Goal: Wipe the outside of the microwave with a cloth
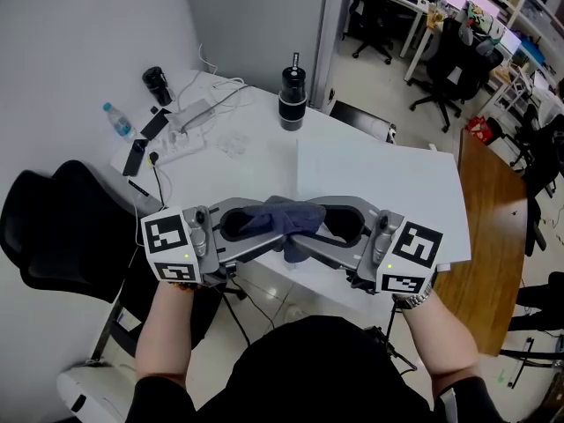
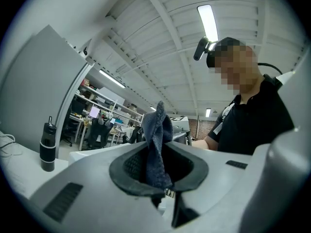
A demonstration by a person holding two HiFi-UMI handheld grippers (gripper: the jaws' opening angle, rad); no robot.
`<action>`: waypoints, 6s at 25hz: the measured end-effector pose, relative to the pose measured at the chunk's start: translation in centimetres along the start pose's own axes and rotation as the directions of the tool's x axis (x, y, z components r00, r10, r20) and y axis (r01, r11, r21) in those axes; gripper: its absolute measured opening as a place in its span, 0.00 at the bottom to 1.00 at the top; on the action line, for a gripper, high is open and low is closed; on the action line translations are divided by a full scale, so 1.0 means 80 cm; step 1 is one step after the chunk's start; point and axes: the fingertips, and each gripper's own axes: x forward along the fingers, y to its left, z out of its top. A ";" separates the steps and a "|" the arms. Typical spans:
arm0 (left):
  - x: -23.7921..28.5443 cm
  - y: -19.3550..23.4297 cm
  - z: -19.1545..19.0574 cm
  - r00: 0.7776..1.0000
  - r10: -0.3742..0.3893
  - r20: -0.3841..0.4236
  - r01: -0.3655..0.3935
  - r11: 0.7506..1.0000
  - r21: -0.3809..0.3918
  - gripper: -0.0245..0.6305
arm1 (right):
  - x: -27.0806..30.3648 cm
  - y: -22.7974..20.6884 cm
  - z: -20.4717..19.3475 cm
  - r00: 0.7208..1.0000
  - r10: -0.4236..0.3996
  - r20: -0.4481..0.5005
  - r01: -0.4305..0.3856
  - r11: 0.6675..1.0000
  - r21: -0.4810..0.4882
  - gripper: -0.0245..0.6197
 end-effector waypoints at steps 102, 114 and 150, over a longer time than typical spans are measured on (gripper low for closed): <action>0.356 -0.102 -0.072 0.838 0.512 -0.191 -0.456 0.848 0.272 0.04 | -0.566 -0.304 -0.213 0.598 -0.761 -0.250 0.789 0.613 0.021 0.19; 0.374 -0.111 -0.091 0.821 0.513 -0.250 -0.446 0.850 0.282 0.04 | -0.561 -0.325 -0.305 0.628 -0.737 -0.249 0.776 0.616 0.137 0.19; 0.371 -0.122 -0.115 0.765 0.580 -0.280 -0.517 0.813 0.269 0.04 | -0.561 -0.354 -0.435 0.523 -0.682 -0.510 0.792 0.611 -0.005 0.19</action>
